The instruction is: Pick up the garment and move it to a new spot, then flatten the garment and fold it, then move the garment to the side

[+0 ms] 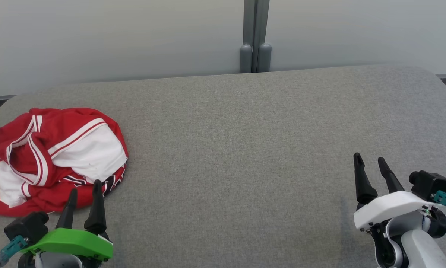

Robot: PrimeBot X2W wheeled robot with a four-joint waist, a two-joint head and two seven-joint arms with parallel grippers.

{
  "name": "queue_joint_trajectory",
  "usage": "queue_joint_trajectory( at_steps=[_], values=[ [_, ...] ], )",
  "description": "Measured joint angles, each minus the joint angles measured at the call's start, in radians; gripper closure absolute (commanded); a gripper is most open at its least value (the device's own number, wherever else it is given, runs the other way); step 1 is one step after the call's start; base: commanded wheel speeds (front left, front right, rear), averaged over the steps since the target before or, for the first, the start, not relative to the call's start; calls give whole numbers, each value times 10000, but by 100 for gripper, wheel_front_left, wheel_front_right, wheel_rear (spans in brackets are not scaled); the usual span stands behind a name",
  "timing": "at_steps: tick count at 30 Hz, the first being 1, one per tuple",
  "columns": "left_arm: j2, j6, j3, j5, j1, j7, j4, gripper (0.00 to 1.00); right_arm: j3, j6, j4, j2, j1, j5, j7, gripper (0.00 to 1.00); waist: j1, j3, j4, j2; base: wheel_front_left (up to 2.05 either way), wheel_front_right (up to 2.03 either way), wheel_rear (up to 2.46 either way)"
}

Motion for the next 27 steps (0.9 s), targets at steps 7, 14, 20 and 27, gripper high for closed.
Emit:
queue_joint_trajectory(
  at_steps=[7, 14, 20, 27],
  values=[
    [2, 0, -15, 1016, 100, -251, -81, 0, 176, -123, 33, -144, 221, -1072, -217, 0, 0, 5, -5, 0, 0, 0, 0],
    [2, 0, -23, 2086, 129, -512, -215, 0, 384, -221, 48, -259, 374, -2136, -489, 0, 0, 11, -10, 0, 0, 0, 0],
    [2, 0, -35, 2957, 384, -725, -221, 0, 587, -384, 81, -337, 430, -2999, -713, 0, 0, 11, -14, 0, 0, 0, 0],
    [4, -13, -48, 4006, 525, -949, -203, 0, 761, -485, -4, -349, 589, -3860, -924, 0, 0, 16, -23, 0, 0, 0, 0]
  ],
)
